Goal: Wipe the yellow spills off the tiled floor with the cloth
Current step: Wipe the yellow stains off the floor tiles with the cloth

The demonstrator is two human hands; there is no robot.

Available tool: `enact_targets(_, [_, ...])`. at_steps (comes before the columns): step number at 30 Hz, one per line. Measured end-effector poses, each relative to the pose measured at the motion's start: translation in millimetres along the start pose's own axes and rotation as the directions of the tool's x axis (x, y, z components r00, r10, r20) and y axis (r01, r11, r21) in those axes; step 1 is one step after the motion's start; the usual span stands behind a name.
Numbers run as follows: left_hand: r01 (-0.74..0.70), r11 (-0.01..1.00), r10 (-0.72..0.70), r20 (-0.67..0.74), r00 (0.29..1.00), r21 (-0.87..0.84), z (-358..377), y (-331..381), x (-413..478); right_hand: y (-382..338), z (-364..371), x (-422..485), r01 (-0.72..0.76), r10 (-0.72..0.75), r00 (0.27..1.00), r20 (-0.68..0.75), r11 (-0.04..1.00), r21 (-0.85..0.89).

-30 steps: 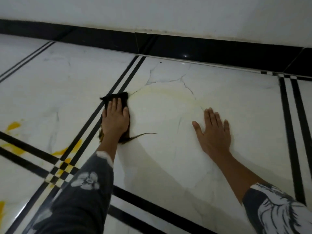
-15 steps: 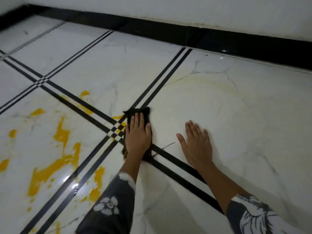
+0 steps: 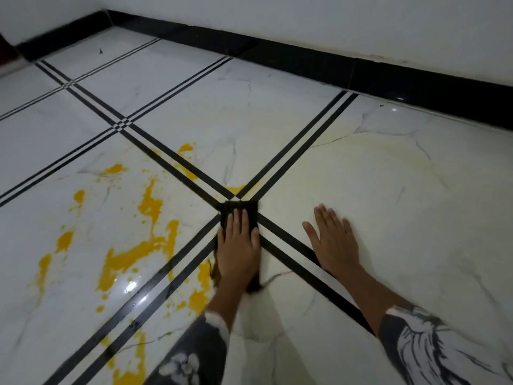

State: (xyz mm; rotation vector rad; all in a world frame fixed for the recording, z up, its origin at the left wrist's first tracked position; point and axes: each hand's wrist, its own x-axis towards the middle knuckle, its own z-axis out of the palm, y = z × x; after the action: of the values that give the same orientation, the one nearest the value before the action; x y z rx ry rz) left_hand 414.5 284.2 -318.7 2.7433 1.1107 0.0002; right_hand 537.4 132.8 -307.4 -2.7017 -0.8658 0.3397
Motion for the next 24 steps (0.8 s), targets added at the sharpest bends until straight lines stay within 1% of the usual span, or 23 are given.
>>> enact_targets(1, [-0.008, 1.0, 0.008, -0.01, 1.0, 0.005, 1.3, 8.0, -16.8, -0.1, -0.8, 8.2, 0.015, -0.015, 1.0, -0.008, 0.999, -0.034])
enact_targets(2, [-0.056, 0.998, 0.056, -0.002, 0.998, -0.008, 1.7, 18.7, -27.6, -1.2, -0.1, 16.0, 0.027, -0.029, 0.999, -0.028, 0.997, -0.069])
enact_targets(4, [-0.194, 0.979, 0.196, 0.035, 0.98, -0.063, 2.5, 38.7, -24.3, -2.2, 7.9, 27.6, 0.038, -0.047, 0.996, -0.076, 0.993, -0.115])
enact_targets(5, [-0.251, 0.964, 0.254, 0.035, 0.966, -0.083, 3.6, 46.9, -9.0, 0.2, 13.4, 31.3, 0.044, -0.057, 0.993, -0.099, 0.99, -0.133])
enact_targets(7, [-0.332, 0.942, 0.334, 0.029, 0.942, -0.058, 3.0, 51.3, 39.1, 4.6, 18.3, 34.9, 0.051, -0.069, 0.99, -0.125, 0.989, -0.139])
enact_targets(8, [-0.315, 0.948, 0.317, 0.035, 0.948, -0.049, 2.3, 45.3, 65.4, 5.0, 19.9, 34.6, 0.056, -0.071, 0.99, -0.119, 0.99, -0.126])
enact_targets(9, [-0.261, 0.964, 0.262, 0.022, 0.965, -0.046, 0.9, 35.0, 88.1, 4.3, 19.5, 33.4, 0.056, -0.07, 0.99, -0.119, 0.992, -0.115])
enact_targets(11, [-0.115, 0.993, 0.114, -0.041, 0.993, -0.022, -0.1, 3.7, 113.0, 2.7, 20.0, 33.3, 0.063, -0.078, 0.988, -0.135, 0.992, -0.111])
enact_targets(13, [0.026, 0.999, -0.029, -0.063, 0.998, -0.041, -1.6, -21.0, 105.5, 3.3, 20.2, 34.9, 0.061, -0.074, 0.988, -0.137, 0.993, -0.1])
enact_targets(15, [0.127, 0.99, -0.132, -0.083, 0.988, -0.065, 0.8, -18.3, 75.0, 4.2, 20.5, 34.2, 0.054, -0.065, 0.989, -0.136, 0.995, -0.087])
enact_targets(16, [0.118, 0.992, -0.122, -0.104, 0.987, -0.049, 3.2, -6.3, 60.7, 4.9, 20.6, 34.1, 0.052, -0.064, 0.988, -0.141, 0.995, -0.086])
enact_targets(17, [0.075, 0.997, -0.078, -0.099, 0.992, -0.036, 5.3, 9.3, 51.1, 5.6, 20.4, 34.2, 0.051, -0.063, 0.988, -0.139, 0.995, -0.087])
enact_targets(18, [0.001, 1.0, -0.003, -0.071, 0.997, -0.025, 8.3, 23.8, 49.2, 5.6, 20.0, 34.6, 0.053, -0.065, 0.988, -0.137, 0.994, -0.095])
enact_targets(20, [-0.146, 0.989, 0.145, -0.018, 0.989, -0.024, 8.7, 42.0, 68.1, 4.7, 21.4, 35.1, 0.06, -0.076, 0.987, -0.142, 0.992, -0.113])
enact_targets(21, [-0.181, 0.983, 0.181, 0.003, 0.983, -0.025, 7.0, 42.6, 86.7, 5.3, 21.3, 36.6, 0.065, -0.081, 0.986, -0.144, 0.992, -0.111])
enact_targets(22, [-0.158, 0.987, 0.158, 0.011, 0.987, -0.027, 3.7, 35.4, 103.9, 6.0, 22.1, 36.2, 0.069, -0.083, 0.987, -0.134, 0.992, -0.103])
enact_targets(24, [-0.006, 0.999, 0.005, -0.018, 1.0, -0.031, -4.1, 7.5, 123.0, 7.5, 22.8, 36.0, 0.071, -0.083, 0.99, -0.117, 0.992, -0.103])
